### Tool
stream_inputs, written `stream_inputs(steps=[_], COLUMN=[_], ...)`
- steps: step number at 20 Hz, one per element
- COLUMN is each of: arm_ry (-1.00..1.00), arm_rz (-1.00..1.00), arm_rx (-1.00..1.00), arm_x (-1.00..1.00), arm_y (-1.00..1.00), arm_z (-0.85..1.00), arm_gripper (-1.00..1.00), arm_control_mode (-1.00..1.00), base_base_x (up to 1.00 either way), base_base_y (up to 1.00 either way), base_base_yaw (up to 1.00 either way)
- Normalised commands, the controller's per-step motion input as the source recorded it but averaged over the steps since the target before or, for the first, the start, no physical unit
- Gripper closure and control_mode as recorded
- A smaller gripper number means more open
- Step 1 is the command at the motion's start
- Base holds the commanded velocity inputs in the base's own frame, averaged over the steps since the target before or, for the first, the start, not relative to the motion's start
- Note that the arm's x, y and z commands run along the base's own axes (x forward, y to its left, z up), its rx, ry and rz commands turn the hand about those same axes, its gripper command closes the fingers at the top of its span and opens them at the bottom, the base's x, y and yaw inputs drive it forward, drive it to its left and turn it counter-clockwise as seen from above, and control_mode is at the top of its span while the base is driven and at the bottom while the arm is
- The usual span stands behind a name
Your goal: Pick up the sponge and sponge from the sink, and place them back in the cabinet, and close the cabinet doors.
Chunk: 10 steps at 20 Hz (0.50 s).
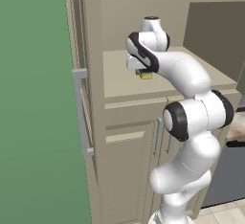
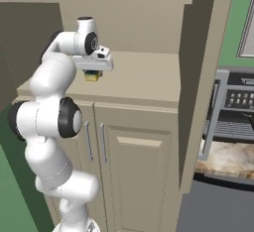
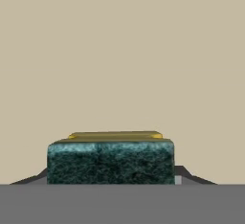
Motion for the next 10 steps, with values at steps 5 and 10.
stream_inputs(steps=[5, 10], arm_ry=[0.00, 0.00], arm_rz=[0.00, 0.00], arm_rx=[0.00, 0.00], arm_x=[0.12, 0.10], arm_y=[0.00, 0.00], arm_z=[-0.11, -0.05], arm_gripper=[1.00, 1.00], arm_control_mode=[-1.00, -1.00], base_base_x=[0.00, 0.00], base_base_y=[0.00, 0.00], base_base_yaw=[0.00, 0.00])
